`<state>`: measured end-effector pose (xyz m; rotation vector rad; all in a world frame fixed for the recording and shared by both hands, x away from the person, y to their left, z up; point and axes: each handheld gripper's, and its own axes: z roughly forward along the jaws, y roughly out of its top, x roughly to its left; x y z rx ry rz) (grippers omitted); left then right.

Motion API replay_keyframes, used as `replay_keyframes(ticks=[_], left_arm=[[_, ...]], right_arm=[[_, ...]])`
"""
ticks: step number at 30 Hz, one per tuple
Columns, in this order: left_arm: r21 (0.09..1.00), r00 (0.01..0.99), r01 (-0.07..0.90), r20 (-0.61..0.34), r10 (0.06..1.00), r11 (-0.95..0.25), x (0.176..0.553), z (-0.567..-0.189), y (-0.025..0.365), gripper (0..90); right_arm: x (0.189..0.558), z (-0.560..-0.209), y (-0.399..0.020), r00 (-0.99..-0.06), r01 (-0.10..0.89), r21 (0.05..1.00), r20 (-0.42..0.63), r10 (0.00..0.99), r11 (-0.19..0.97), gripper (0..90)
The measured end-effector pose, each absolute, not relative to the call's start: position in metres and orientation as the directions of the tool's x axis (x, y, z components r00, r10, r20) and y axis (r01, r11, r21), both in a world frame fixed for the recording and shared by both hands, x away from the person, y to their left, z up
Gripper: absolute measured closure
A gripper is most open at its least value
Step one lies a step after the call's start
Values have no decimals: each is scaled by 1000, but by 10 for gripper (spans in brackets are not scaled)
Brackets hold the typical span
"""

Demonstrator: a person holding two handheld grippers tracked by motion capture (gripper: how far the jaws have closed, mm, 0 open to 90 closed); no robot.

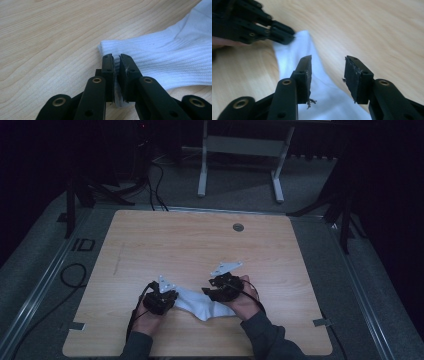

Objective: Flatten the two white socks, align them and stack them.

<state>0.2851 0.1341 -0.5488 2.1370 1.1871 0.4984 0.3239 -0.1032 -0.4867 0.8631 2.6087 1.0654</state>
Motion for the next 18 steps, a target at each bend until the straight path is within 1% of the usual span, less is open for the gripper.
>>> replay_keyframes(ticks=[5, 10, 13, 15, 18], left_arm=[[683, 524, 616, 17, 851, -393, 286, -548, 135, 825], [683, 522, 616, 19, 853, -392, 285, -548, 135, 825], [683, 522, 616, 20, 853, -393, 285, -548, 134, 825], [682, 524, 615, 21, 851, -396, 285, -548, 135, 825], [682, 525, 615, 20, 851, -396, 285, -548, 135, 825]], right_arm=[[323, -478, -127, -787, 437, 677, -30, 616, 592, 591], [323, -483, -151, -752, 485, 646, -36, 658, 589, 614], [321, -491, -164, -729, 527, 627, -13, 684, 574, 614], [319, -497, -172, -718, 549, 617, 4, 696, 563, 590], [310, -505, -182, -697, 577, 619, 35, 716, 532, 577]])
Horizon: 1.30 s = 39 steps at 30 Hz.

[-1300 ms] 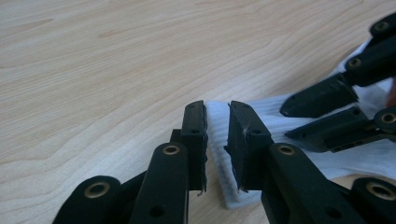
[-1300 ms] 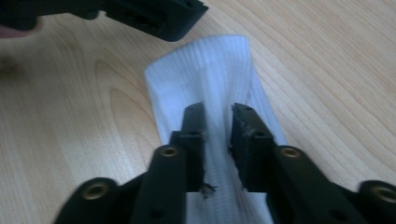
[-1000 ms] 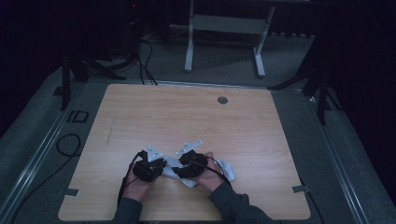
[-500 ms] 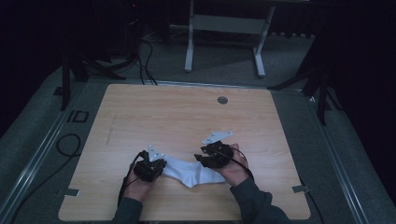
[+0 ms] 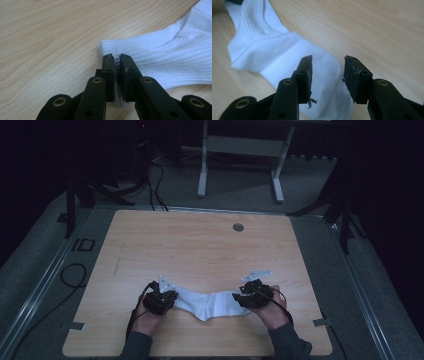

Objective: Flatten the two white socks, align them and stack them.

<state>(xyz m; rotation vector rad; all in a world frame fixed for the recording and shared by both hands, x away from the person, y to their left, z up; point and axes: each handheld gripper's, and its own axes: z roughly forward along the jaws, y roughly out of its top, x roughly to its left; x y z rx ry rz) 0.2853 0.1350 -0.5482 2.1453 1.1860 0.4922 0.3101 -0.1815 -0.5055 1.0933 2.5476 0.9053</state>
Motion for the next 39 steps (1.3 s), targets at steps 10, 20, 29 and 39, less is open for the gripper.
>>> replay_keyframes(ticks=[10, 20, 29, 39], left_arm=[[680, 528, 612, 30, 849, -404, 285, -548, 135, 825], [680, 526, 614, 26, 850, -401, 284, -548, 135, 825], [680, 528, 615, 19, 849, -398, 284, -549, 135, 825], [678, 528, 615, 26, 849, -403, 284, -549, 135, 825]], right_arm=[[307, -532, -182, -664, 626, 596, 70, 744, 503, 687], [299, -525, -197, -646, 626, 614, 62, 761, 481, 863], [299, -521, -213, -617, 637, 629, 71, 784, 445, 865], [300, -516, -222, -601, 635, 648, 72, 796, 421, 865]])
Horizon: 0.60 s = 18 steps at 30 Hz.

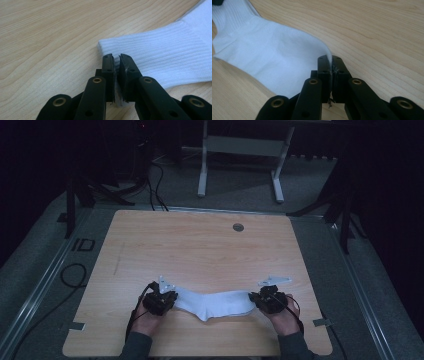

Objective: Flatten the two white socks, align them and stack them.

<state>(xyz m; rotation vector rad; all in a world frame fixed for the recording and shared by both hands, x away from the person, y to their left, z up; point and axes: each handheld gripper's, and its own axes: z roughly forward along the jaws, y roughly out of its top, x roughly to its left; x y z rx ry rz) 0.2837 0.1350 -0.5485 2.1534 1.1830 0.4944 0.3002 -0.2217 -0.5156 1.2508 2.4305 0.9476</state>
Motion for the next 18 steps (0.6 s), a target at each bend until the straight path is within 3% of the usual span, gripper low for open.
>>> replay_keyframes(ticks=[3, 6, 10, 18], left_arm=[[678, 526, 616, 25, 850, -401, 284, -549, 135, 825], [679, 523, 617, 24, 852, -398, 284, -549, 135, 825], [680, 518, 619, 22, 855, -393, 283, -549, 135, 824], [684, 525, 615, 15, 851, -391, 281, -549, 134, 815]], right_arm=[[301, -517, -221, -603, 636, 646, 75, 794, 422, 848], [301, -517, -220, -619, 623, 648, 66, 782, 438, 676], [299, -510, -220, -633, 595, 680, 66, 771, 430, 577], [299, -506, -223, -631, 579, 709, 77, 772, 403, 535]])
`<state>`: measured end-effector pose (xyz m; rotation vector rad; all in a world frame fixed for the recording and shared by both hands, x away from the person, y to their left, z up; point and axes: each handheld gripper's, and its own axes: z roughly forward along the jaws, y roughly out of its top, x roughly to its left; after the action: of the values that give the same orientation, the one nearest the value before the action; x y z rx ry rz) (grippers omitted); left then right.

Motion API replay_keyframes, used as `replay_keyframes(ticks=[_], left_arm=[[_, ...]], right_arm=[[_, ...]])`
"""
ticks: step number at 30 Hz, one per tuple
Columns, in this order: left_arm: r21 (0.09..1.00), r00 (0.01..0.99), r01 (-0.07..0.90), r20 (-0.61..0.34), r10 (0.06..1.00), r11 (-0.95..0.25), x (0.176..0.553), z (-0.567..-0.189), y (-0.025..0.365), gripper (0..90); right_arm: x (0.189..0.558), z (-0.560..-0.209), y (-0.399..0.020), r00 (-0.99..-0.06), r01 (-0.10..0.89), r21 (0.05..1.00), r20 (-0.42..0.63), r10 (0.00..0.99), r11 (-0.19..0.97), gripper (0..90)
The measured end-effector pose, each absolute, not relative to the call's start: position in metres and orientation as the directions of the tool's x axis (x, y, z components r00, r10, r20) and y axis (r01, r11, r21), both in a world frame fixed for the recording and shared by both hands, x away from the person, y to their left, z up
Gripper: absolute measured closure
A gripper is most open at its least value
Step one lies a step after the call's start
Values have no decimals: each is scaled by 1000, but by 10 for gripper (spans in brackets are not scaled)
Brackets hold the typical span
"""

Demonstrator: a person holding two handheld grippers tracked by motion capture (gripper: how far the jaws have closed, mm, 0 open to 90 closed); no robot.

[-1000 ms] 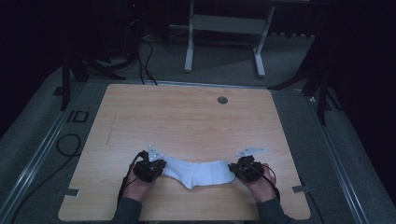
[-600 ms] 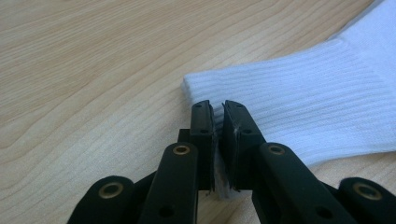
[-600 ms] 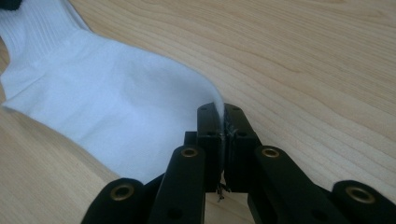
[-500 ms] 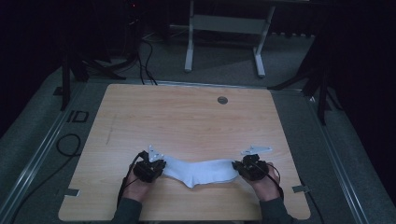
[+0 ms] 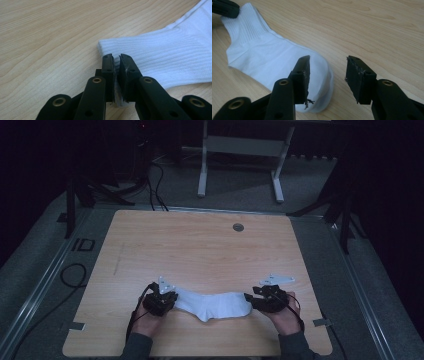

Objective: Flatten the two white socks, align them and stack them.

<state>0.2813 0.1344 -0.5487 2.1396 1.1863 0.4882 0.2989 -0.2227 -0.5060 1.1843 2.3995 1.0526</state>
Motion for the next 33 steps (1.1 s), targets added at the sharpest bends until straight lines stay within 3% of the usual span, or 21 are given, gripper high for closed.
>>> replay_keyframes(ticks=[18, 33], left_arm=[[737, 545, 577, -25, 838, -353, 279, -542, 138, 741], [751, 494, 593, -53, 868, -291, 283, -537, 156, 722]], right_arm=[[308, -517, -234, -594, 603, 717, 111, 797, 350, 524], [321, -532, -257, -512, 644, 711, 127, 850, 282, 521]])
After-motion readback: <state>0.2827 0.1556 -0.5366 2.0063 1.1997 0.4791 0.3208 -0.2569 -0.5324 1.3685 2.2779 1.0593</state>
